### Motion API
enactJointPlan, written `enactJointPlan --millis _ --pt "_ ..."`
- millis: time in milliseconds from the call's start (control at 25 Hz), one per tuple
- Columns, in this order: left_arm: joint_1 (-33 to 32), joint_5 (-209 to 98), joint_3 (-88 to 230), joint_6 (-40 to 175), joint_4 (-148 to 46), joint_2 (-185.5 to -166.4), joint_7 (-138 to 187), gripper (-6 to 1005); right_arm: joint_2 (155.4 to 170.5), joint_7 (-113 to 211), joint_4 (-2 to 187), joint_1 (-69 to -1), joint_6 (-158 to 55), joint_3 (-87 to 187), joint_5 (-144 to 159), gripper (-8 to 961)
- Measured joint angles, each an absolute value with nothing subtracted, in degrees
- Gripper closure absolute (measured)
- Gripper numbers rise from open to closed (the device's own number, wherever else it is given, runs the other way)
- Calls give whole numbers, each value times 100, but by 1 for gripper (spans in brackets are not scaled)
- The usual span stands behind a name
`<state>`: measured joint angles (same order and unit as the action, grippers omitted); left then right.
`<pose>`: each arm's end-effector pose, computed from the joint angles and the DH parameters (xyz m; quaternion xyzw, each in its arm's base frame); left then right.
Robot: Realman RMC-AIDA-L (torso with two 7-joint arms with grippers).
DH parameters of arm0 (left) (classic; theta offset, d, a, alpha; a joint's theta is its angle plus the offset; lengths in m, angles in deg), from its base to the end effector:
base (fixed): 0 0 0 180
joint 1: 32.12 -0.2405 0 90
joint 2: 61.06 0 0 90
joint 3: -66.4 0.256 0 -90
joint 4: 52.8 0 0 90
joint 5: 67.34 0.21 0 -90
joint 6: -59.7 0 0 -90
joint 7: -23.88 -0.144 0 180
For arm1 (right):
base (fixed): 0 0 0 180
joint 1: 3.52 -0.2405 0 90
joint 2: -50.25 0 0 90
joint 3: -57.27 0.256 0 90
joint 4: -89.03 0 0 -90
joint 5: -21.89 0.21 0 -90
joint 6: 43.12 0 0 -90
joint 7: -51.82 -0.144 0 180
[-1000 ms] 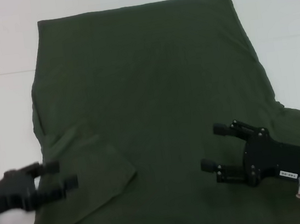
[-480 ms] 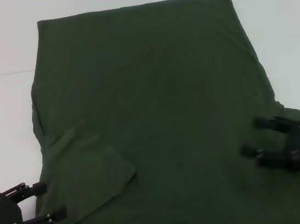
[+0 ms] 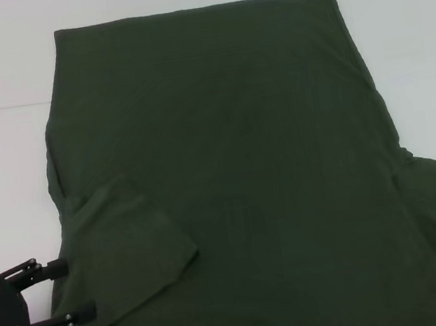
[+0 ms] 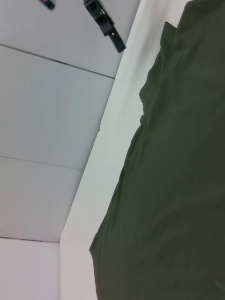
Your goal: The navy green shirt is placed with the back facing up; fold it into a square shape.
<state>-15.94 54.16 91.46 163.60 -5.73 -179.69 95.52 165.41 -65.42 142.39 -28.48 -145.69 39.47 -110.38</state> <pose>-0.3318 0.2434 0.0532 -0.9269 -0.2274 -0.2346 0.1846 0.3265 0.2905 0.1002 -0.8065 0.5272 0.2169 0.1569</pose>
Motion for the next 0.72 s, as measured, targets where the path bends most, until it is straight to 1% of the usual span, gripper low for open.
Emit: enactJointPlan --millis 160,280,440,720 --pt "-1583 5425 9165 16365 -569 -17969 9422 161 16202 -7997 14332 -3107 -14448 3553 -11891 16" --pt "-1574 5435 9179 16366 -562 -17970 9403 162 16062 -8499 14354 -3260 -14499 3308 -12318 16" --pt "-1593 5424 9156 16350 -570 -17975 9291 162 16018 -8646 14370 -3360 -14458 3268 -12683 17" --pt "-1608 5402 9146 16357 -572 -17979 9266 163 16043 -8689 13915 -3421 -14119 3224 -13153 18"
